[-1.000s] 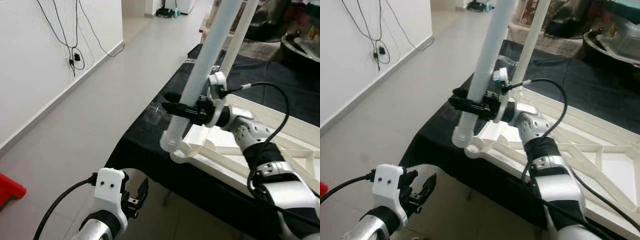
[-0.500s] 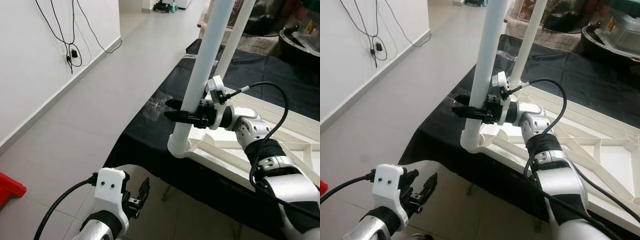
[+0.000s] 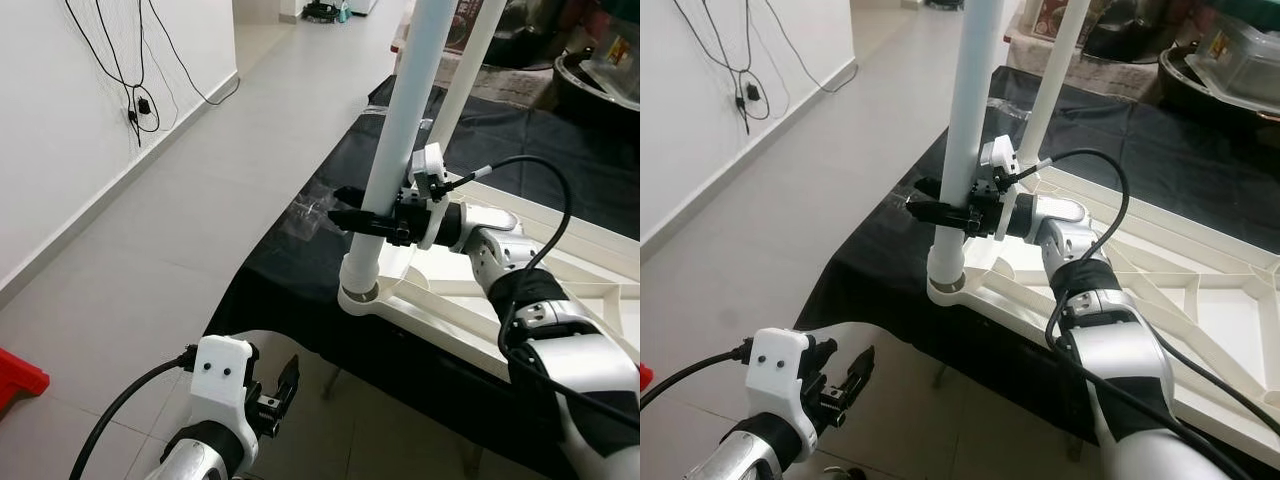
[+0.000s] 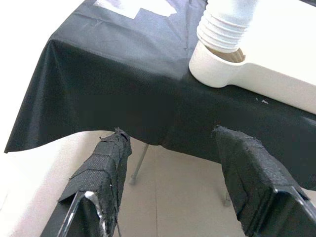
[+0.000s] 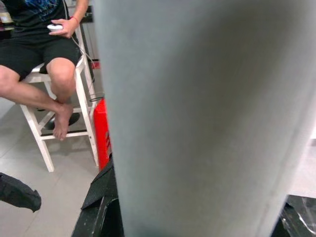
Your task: Building children table
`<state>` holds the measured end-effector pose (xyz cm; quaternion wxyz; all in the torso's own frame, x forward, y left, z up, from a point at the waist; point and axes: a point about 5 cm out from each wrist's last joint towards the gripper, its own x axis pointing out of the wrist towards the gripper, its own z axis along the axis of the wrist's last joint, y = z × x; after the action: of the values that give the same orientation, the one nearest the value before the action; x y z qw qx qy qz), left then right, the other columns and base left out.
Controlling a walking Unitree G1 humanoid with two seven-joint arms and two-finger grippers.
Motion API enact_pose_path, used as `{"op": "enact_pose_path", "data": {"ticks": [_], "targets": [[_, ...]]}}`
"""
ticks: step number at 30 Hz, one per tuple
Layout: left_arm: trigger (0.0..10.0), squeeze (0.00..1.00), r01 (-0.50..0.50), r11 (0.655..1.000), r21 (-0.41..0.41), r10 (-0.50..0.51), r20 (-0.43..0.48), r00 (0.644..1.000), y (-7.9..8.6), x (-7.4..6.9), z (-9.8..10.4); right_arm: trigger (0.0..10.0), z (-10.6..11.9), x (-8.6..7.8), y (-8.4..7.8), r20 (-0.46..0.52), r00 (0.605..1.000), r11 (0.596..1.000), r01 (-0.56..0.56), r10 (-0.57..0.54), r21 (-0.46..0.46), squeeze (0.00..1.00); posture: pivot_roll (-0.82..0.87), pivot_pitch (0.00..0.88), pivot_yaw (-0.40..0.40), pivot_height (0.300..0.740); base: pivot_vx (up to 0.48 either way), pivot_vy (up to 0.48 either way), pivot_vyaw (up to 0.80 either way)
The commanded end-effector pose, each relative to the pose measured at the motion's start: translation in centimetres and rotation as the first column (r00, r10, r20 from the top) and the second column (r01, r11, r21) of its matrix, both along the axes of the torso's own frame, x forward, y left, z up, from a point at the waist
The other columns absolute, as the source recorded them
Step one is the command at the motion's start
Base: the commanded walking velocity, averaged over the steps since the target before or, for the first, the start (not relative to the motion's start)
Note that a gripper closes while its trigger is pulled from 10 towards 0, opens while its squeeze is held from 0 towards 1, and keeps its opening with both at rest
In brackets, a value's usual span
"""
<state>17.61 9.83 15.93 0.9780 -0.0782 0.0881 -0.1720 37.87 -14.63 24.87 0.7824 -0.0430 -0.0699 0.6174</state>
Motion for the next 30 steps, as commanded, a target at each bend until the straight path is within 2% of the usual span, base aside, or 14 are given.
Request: {"op": "enact_pose_path", "data": {"ticks": [1,14,24,30], "targets": [[10.0,0.0,-0.001,1.0,0.004,0.001,-0.019,1.0,-0.2,-0.2,-0.2,10.0,-0.9,-0.3,-0.2,-0.041,0.998,0.999,-0.046,0.045,-0.025,0.0,0.25,0.197,-0.121,0.74,0.0,0.0,0.0],[10.0,0.0,-0.004,1.0,0.004,0.004,-0.016,1.0,-0.2,-0.2,-0.1,10.0,-1.6,-0.5,-0.7,-0.064,0.996,0.997,-0.064,0.06,-0.052,0.0,0.24,0.205,-0.122,0.74,0.0,0.0,0.0],[10.0,0.0,-0.006,1.0,0.006,0.006,-0.017,1.0,-0.3,-0.2,-0.1,10.0,-1.8,-0.6,-1.1,-0.094,0.994,0.997,-0.066,0.063,-0.038,0.0,0.24,0.209,-0.124,0.74,0.0,0.0,0.0],[10.0,0.0,-0.004,1.0,0.01,0.004,-0.016,1.0,-0.2,-0.3,0.0,10.0,-2.0,-0.8,-1.5,-0.119,0.988,0.994,-0.103,0.097,-0.043,0.0,0.25,0.214,-0.122,0.74,0.0,0.0,0.0]]}}
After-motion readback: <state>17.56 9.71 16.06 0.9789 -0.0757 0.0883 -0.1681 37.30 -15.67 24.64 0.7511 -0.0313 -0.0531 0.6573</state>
